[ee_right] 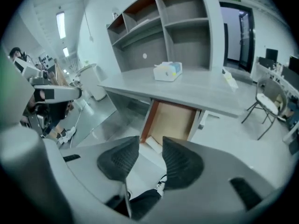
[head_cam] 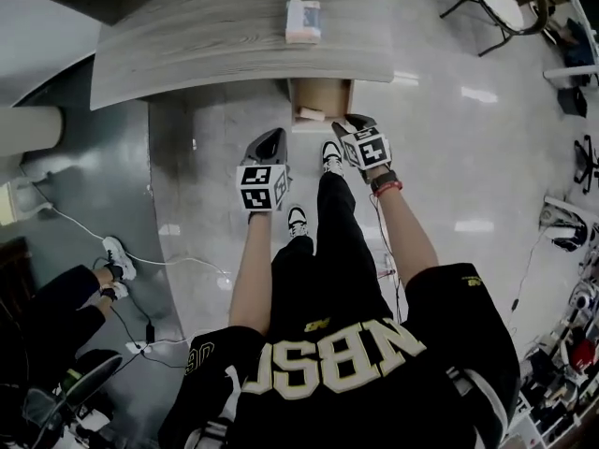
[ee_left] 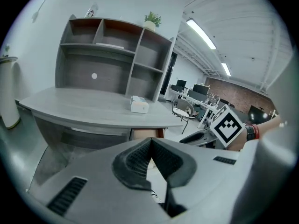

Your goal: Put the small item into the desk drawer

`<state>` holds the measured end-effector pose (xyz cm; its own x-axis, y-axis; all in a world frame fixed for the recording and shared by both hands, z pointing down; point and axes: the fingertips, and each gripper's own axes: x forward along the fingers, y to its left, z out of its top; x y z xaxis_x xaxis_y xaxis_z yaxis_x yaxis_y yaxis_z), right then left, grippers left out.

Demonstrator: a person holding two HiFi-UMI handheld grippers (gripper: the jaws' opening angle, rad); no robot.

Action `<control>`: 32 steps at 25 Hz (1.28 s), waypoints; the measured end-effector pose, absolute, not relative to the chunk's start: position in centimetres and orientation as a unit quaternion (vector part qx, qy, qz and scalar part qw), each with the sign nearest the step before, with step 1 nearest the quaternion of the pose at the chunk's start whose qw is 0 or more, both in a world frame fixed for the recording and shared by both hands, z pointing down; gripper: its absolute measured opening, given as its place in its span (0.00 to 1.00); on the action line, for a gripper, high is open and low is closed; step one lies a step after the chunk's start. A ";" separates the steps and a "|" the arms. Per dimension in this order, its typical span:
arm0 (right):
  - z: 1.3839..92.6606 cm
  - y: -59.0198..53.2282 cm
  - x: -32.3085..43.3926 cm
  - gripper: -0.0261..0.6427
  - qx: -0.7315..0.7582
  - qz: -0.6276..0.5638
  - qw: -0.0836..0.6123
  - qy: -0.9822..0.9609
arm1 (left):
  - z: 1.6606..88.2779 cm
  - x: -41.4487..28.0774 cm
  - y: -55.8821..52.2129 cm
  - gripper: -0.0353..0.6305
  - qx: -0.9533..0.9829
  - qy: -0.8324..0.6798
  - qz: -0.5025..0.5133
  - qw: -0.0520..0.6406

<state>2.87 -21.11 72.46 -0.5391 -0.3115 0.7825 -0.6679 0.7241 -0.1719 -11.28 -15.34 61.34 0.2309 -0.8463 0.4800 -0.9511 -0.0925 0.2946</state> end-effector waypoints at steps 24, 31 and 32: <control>46.5 -16.7 5.7 0.17 0.431 0.144 0.141 -0.879 | 43.9 -11.1 -12.0 0.07 0.768 -0.625 0.031 0.137; 40.1 -14.5 5.6 0.14 0.441 0.102 0.086 -0.887 | 37.9 -10.4 -10.7 0.07 0.780 -0.621 0.006 0.077; 39.4 -14.1 5.8 0.13 0.443 0.096 0.081 -0.887 | 37.2 -10.2 -10.4 0.07 0.782 -0.620 0.002 0.069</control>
